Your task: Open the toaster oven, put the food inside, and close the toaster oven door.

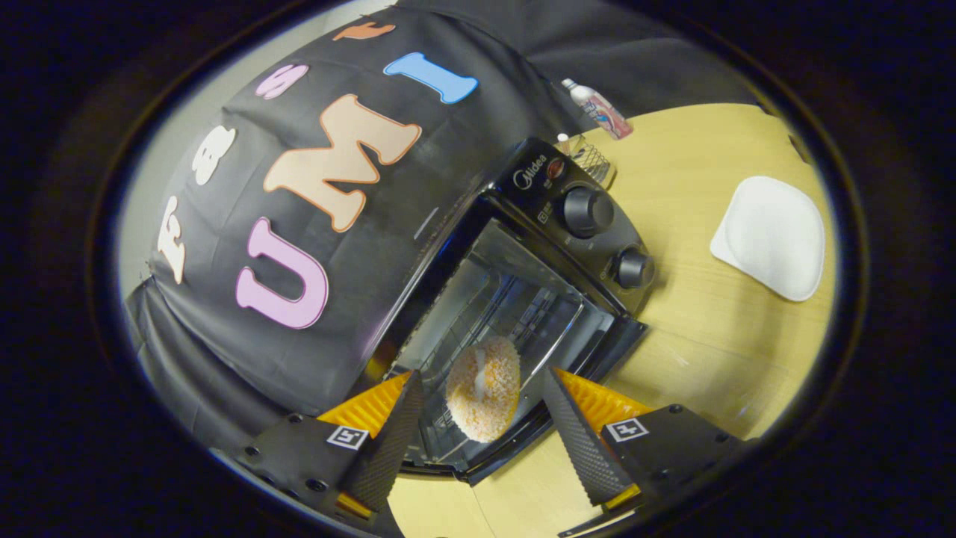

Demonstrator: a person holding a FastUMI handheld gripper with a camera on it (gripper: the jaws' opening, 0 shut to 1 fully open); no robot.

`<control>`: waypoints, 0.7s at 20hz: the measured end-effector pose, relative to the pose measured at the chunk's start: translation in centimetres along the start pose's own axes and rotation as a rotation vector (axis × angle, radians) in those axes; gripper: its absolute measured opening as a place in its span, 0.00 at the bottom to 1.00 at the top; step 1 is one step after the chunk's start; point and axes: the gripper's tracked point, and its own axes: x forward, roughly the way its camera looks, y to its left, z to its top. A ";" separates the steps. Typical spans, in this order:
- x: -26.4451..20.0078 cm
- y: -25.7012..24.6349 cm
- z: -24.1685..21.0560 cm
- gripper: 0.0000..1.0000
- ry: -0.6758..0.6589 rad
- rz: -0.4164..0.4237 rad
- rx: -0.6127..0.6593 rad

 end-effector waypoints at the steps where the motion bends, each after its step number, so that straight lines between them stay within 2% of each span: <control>1: -0.7 -0.1 0.1 0.99 0.000 0.003 -0.015; 7: -6.0 -0.9 0.3 0.99 0.024 0.036 -0.120; 14: -11.9 -4.6 -2.6 0.99 0.142 0.004 -0.386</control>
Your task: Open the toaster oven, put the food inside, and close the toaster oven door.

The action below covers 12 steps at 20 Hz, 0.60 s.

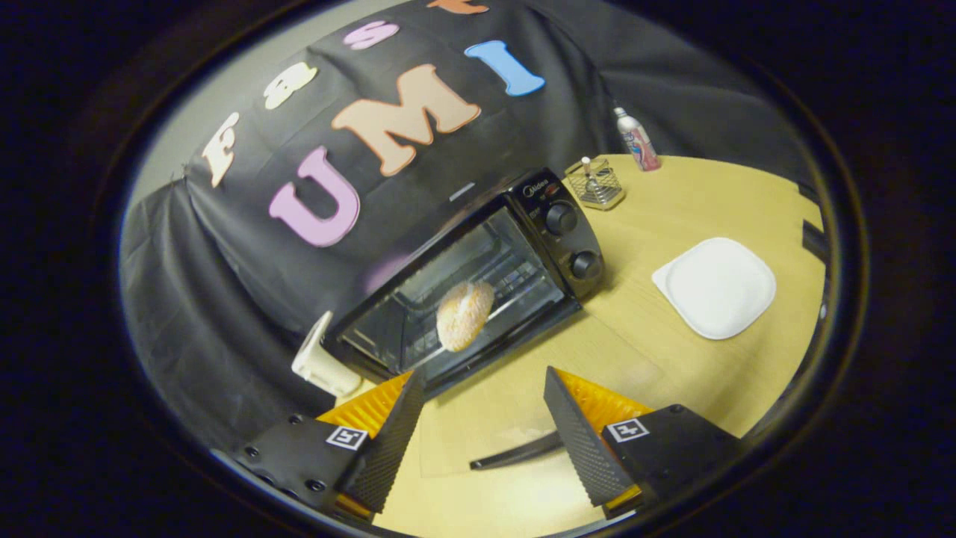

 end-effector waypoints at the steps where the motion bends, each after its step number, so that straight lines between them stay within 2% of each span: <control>1: -0.7 -0.6 -0.8 1.00 0.021 -0.011 -0.048; 7: -4.3 -4.3 -5.0 1.00 0.124 -0.111 -0.281; 12: -4.3 -7.8 -7.7 1.00 0.220 -0.209 -0.445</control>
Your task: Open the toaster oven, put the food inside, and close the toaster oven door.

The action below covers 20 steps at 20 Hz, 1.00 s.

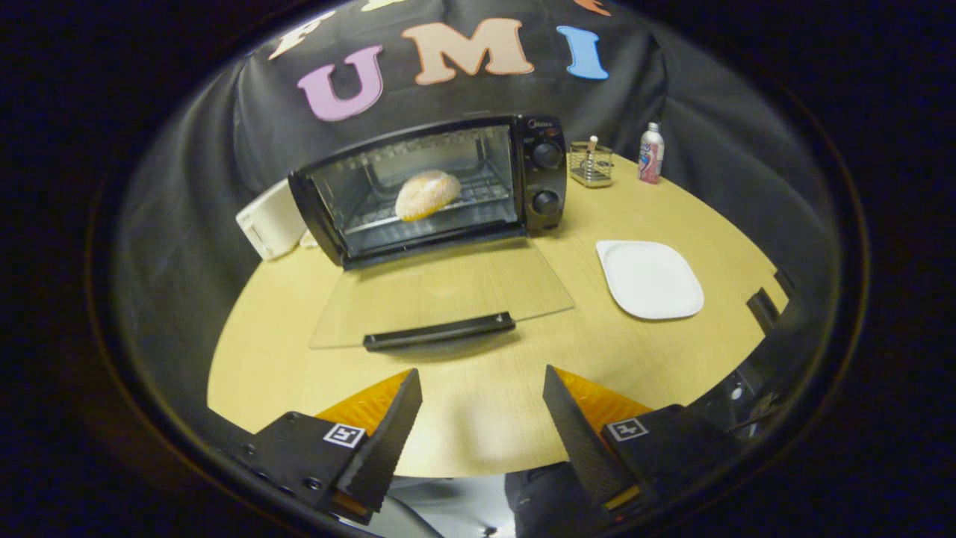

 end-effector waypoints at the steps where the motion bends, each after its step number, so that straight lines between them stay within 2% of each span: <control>1: 0.3 -0.1 -0.4 1.00 0.015 -0.002 -0.035; 4: 1.6 0.6 -1.2 1.00 0.038 -0.005 -0.121; 7: 3.2 1.4 -2.0 1.00 0.072 0.001 -0.150; 20: 6.6 3.2 -0.6 1.00 0.075 0.029 -0.116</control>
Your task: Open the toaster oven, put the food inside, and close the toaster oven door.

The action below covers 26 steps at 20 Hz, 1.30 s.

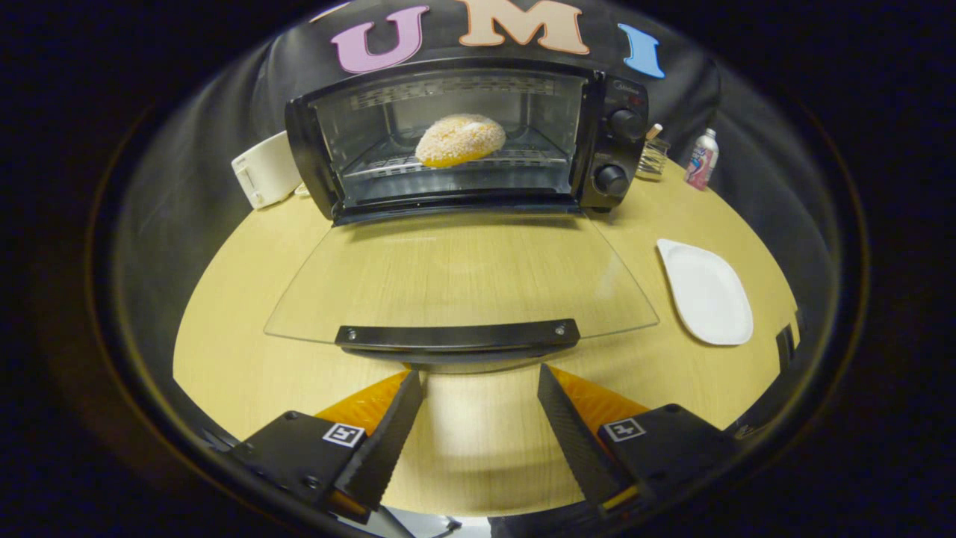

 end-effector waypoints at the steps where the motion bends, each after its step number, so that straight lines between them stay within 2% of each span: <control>1: -0.1 0.0 0.1 1.00 -0.003 -0.002 -0.008; 9: -2.5 0.2 3.0 1.00 -0.071 0.013 -0.056; 16: -4.2 1.6 11.0 0.99 -0.222 0.050 0.032; 26: -2.1 2.7 19.1 0.99 -0.316 0.075 0.098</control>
